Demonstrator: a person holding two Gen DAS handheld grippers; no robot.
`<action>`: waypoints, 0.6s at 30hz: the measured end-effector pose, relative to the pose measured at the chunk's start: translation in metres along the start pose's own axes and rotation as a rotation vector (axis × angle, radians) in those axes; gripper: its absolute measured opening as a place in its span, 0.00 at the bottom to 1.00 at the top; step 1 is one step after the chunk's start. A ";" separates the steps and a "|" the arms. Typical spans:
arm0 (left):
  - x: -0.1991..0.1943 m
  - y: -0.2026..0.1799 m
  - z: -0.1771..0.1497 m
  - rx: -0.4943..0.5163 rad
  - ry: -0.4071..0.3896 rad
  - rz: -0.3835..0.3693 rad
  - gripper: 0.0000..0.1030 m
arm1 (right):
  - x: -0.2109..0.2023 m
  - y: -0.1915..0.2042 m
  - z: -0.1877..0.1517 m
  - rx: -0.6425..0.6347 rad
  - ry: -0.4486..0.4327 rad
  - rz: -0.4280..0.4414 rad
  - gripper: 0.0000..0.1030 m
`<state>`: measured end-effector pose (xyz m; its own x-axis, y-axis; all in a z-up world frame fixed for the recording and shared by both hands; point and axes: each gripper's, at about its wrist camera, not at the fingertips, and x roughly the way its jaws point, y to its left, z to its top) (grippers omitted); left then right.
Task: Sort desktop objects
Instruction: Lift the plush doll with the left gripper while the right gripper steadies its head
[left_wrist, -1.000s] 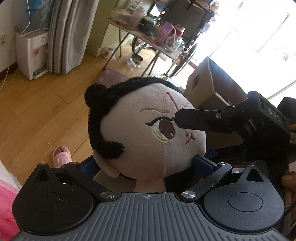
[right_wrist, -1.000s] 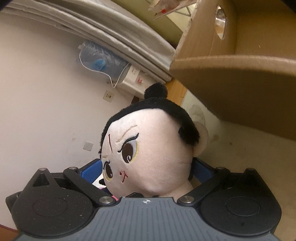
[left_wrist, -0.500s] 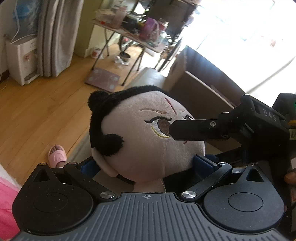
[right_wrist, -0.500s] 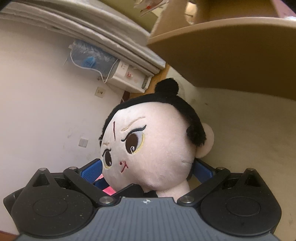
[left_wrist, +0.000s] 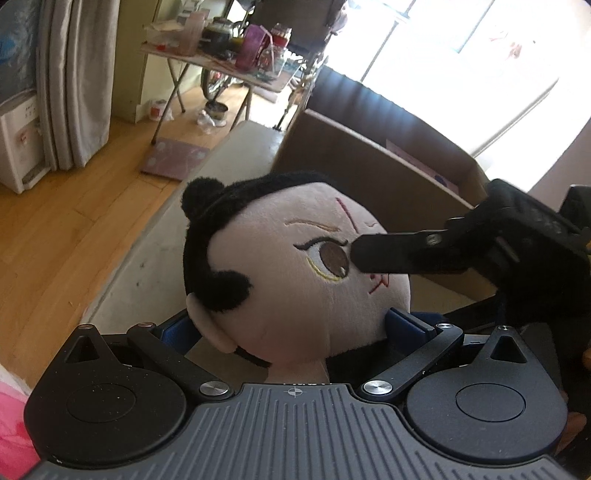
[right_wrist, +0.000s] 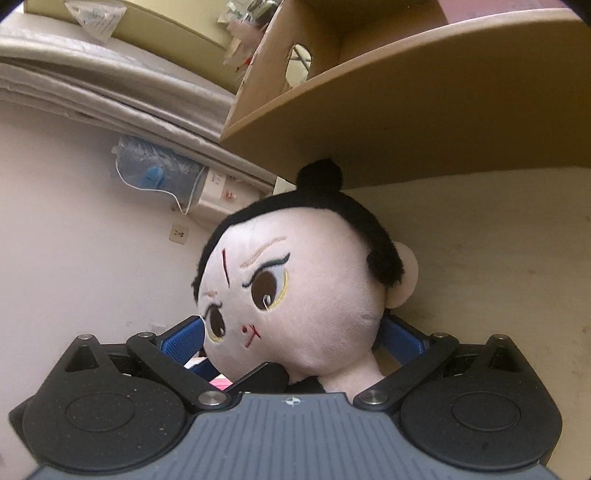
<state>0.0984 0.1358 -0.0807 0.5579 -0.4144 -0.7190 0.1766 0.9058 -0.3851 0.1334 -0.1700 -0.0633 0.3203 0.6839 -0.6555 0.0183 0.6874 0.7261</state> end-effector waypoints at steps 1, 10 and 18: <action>0.000 0.001 0.000 -0.004 0.002 -0.002 1.00 | -0.004 -0.002 -0.001 0.003 -0.004 0.002 1.00; -0.003 0.011 0.005 -0.048 0.030 -0.016 1.00 | -0.033 0.001 0.014 -0.066 -0.101 -0.025 1.00; 0.000 0.009 0.001 -0.021 0.081 -0.012 1.00 | -0.018 -0.012 0.029 -0.042 -0.132 0.004 1.00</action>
<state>0.1006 0.1445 -0.0835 0.4888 -0.4316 -0.7582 0.1656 0.8991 -0.4051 0.1554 -0.1975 -0.0542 0.4419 0.6503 -0.6180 -0.0218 0.6965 0.7173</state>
